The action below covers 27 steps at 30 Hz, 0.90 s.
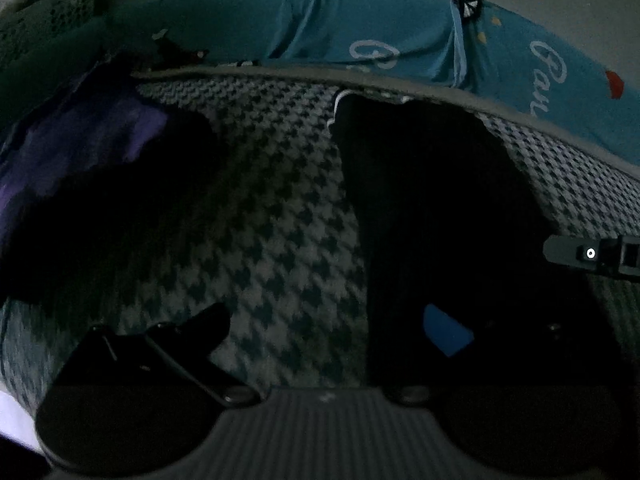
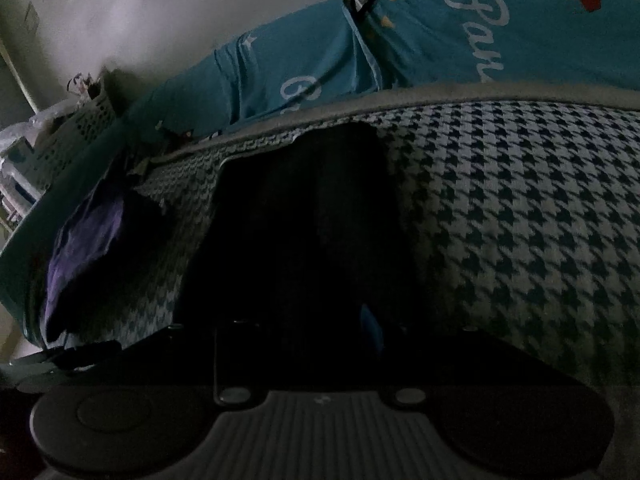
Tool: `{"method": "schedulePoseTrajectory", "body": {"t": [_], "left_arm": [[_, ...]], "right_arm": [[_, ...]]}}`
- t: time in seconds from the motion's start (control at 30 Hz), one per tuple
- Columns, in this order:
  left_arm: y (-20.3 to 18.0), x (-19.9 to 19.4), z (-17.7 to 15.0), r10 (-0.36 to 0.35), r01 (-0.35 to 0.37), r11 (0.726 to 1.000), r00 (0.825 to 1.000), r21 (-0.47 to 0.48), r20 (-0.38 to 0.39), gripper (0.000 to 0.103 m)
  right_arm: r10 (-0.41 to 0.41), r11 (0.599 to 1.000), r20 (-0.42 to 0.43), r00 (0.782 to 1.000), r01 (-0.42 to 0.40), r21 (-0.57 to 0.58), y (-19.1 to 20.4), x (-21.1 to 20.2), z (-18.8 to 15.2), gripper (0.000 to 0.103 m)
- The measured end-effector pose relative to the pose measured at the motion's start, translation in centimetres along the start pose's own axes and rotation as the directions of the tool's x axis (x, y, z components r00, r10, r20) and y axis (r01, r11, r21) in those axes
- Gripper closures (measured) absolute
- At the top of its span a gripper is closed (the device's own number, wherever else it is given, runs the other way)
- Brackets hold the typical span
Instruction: Fold clothes
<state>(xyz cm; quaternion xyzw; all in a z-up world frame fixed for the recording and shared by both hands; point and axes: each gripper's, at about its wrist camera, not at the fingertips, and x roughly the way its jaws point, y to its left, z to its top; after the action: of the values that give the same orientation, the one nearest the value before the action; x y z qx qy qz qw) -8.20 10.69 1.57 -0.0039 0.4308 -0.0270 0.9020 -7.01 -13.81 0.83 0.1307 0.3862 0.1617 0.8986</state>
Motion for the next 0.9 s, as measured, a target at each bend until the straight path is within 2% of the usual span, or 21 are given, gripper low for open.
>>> {"method": "schedulePoseTrajectory", "body": {"t": [0.17, 0.3, 0.5, 0.9], "left_arm": [[-0.3, 1.5, 1.7, 0.013, -0.013, 1.0, 1.0, 0.018, -0.021, 0.0], [0.0, 2.5, 1.8, 0.04, -0.039, 0.999, 0.998, 0.036, -0.044, 0.0], [1.0, 3.4, 1.4, 0.016, -0.017, 1.0, 0.996, -0.013, -0.084, 0.0], [1.3, 3.4, 1.4, 0.0, 0.0, 1.0, 0.997, -0.008, -0.079, 0.0]], "right_arm": [[0.002, 1.0, 0.033, 0.999, -0.003, 0.015, -1.0, 1.3, 2.0, 0.054], [0.009, 0.999, 0.048, 0.999, -0.011, 0.03, -2.1, 2.5, 3.4, 0.054], [0.011, 0.997, 0.062, 0.998, -0.016, 0.081, -3.8, 4.3, 5.3, 0.054], [0.042, 0.994, 0.077, 0.996, -0.05, 0.093, -5.2, 7.9, 8.6, 0.054]]}}
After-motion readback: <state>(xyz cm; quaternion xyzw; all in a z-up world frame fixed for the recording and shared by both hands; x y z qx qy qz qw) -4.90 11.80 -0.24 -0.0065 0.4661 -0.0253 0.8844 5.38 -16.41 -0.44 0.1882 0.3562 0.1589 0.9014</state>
